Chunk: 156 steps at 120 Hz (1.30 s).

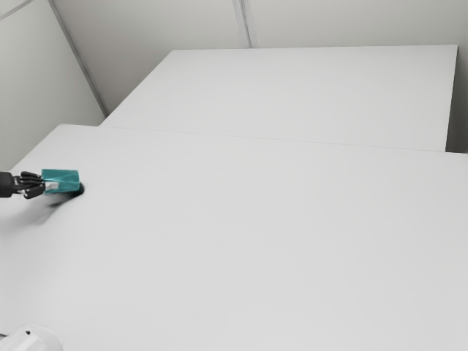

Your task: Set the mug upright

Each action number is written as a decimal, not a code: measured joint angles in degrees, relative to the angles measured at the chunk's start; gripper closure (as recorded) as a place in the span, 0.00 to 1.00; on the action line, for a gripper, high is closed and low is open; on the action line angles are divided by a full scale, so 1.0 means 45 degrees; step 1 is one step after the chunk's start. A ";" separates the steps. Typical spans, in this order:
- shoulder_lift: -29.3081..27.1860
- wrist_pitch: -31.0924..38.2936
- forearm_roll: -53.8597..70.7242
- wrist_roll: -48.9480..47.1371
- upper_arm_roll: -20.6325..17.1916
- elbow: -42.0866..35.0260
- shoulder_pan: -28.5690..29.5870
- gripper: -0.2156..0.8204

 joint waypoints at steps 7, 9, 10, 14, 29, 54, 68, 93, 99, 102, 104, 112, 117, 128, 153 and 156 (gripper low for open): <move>-0.0356 0.0090 0.0022 -0.0066 0.0038 -0.0012 -0.0298 0.93; -0.0449 0.0121 0.0029 -0.0091 0.0047 -0.0016 -0.0378 0.93; -0.0490 0.0136 0.0033 -0.0104 0.0051 -0.0018 -0.0415 0.93; -0.0644 0.0192 0.0045 -0.0156 0.0079 -0.0029 -0.0567 0.94; -0.2186 0.0490 0.0067 -0.0588 0.1292 -0.1031 -0.2145 0.95; -0.5605 0.1297 0.2746 -0.2908 0.3048 -0.3040 -0.6174 0.97; -0.6757 0.1494 0.5245 -0.4950 0.3467 -0.3677 -0.8242 0.97; -0.8831 0.1820 0.8461 -0.9398 0.4336 -0.6074 -1.1954 0.97; -0.9160 0.1863 0.9015 -1.0560 0.3965 -0.6620 -1.2186 0.97; -0.9239 0.1874 0.9229 -1.1131 0.3832 -0.6847 -1.2336 0.97; -0.9279 0.1878 0.9348 -1.1508 0.3778 -0.6984 -1.2464 0.97; -0.9349 0.1890 0.9694 -1.2961 0.3673 -0.7387 -1.3016 0.97; -0.9325 0.1896 0.9835 -1.3815 0.3736 -0.7536 -1.3417 0.97; -0.9137 0.1944 1.0023 -1.5519 0.4245 -0.7632 -1.4338 0.97; -0.8520 0.2133 1.0309 -1.8564 0.4448 -0.7625 -1.3924 0.97; -0.8435 0.2147 1.0327 -1.8864 0.4452 -0.7613 -1.3920 0.97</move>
